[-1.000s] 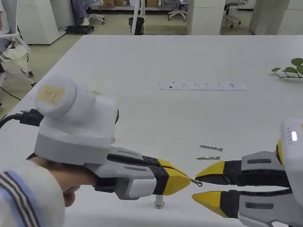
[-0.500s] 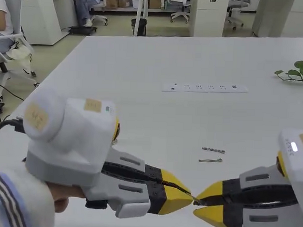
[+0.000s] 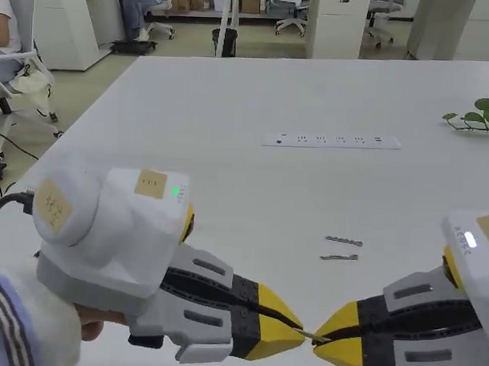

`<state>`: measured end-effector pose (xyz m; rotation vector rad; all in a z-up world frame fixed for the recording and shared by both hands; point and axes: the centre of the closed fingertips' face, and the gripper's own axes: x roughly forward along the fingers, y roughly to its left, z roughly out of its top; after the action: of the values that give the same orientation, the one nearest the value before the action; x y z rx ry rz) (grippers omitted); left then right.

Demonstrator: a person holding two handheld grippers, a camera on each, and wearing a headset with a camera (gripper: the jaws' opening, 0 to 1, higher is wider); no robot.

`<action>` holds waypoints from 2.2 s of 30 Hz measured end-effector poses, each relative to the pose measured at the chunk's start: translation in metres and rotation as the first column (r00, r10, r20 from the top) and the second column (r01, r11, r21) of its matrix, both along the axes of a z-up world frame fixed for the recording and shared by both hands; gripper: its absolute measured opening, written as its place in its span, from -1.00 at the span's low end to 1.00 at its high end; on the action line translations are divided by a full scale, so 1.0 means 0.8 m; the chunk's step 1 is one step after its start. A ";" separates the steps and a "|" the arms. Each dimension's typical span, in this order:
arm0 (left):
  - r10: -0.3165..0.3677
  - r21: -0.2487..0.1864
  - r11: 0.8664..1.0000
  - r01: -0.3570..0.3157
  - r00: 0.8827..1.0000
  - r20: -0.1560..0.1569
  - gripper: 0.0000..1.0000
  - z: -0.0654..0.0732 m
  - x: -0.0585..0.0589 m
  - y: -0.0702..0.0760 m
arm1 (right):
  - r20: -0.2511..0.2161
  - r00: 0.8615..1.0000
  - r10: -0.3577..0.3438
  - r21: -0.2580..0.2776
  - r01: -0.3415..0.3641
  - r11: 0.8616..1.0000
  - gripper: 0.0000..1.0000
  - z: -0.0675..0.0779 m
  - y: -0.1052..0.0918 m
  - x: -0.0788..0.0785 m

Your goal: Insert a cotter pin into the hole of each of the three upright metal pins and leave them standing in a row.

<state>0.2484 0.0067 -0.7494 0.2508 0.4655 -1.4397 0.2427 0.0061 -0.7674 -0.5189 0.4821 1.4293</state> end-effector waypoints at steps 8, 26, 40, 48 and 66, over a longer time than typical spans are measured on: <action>-0.024 0.032 0.999 0.024 1.000 0.015 -1.00 -0.009 -0.004 0.001 | -0.001 0.999 0.040 -0.028 -0.040 0.999 -0.94 0.001 0.000 -0.005; 0.043 0.006 0.999 -0.043 0.999 -0.033 -0.91 -0.012 -0.001 0.002 | 0.002 0.999 0.039 -0.051 -0.039 0.998 -0.94 -0.003 -0.002 -0.001; 0.239 0.022 0.970 -0.242 0.967 0.090 -0.23 -0.028 0.048 0.034 | 0.002 1.000 0.005 -0.082 -0.005 0.997 -0.94 -0.013 0.000 0.016; 0.331 0.002 0.943 -0.332 0.942 0.053 -0.23 -0.049 0.065 0.044 | 0.004 1.000 -0.014 -0.109 0.014 0.994 -0.94 -0.021 -0.002 0.028; 0.388 0.001 0.922 -0.388 0.922 0.017 -0.42 -0.081 0.080 0.042 | 0.007 0.998 -0.058 -0.156 0.058 0.986 -0.94 -0.038 -0.008 0.068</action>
<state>0.3121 0.0405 -0.8143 0.1620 0.4746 -1.0471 0.2967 -0.0005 -0.7978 -0.6275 0.6061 1.3413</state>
